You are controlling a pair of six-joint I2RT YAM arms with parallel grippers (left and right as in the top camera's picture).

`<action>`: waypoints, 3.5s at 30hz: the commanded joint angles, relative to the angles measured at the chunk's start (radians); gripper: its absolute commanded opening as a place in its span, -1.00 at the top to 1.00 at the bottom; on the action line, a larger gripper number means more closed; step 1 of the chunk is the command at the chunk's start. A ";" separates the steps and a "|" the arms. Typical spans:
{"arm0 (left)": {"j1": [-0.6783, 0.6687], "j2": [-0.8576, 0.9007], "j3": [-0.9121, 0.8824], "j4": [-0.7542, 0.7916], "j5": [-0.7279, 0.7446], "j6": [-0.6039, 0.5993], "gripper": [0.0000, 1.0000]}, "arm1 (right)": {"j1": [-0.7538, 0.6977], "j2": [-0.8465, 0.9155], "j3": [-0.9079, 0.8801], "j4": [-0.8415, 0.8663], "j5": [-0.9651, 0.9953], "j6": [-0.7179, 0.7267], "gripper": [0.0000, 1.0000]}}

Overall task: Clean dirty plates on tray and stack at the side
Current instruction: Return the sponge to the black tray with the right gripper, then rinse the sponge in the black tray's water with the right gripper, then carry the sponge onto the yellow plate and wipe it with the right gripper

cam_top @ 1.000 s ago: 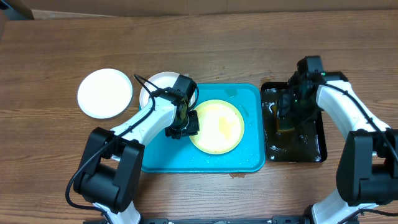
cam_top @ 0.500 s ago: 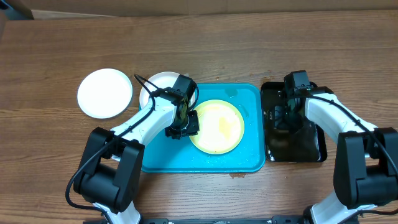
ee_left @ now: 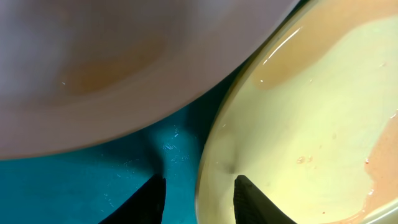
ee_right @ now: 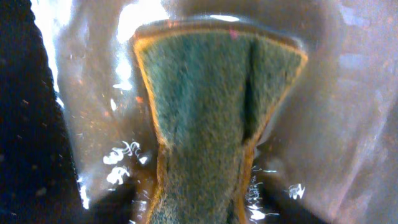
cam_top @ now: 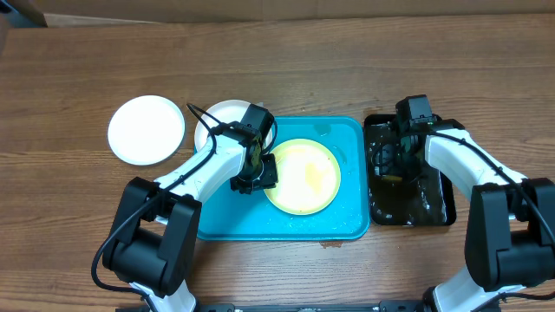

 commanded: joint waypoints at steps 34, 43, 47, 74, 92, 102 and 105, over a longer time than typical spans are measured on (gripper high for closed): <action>-0.013 -0.004 -0.003 0.000 -0.009 0.020 0.25 | -0.001 0.001 0.015 0.244 0.074 0.006 0.92; -0.013 -0.004 -0.003 -0.001 -0.009 0.020 0.22 | -0.001 -0.034 0.123 0.040 0.046 0.007 -0.64; -0.013 -0.004 -0.003 0.001 -0.009 0.020 0.21 | -0.001 -0.024 0.108 -0.005 0.027 0.010 -0.65; -0.013 -0.004 -0.003 0.016 -0.009 0.029 0.59 | 0.007 -0.085 0.233 -0.213 -0.079 0.009 0.92; -0.013 -0.004 -0.003 0.023 -0.002 0.043 0.92 | 0.340 -0.060 0.259 -0.057 -0.169 -0.198 0.92; -0.013 -0.004 -0.003 0.023 -0.002 0.049 0.92 | 0.431 0.060 0.221 0.098 0.084 -0.386 0.92; -0.013 -0.004 -0.003 0.023 -0.002 0.049 0.92 | 0.425 0.084 0.221 0.108 0.081 -0.392 0.92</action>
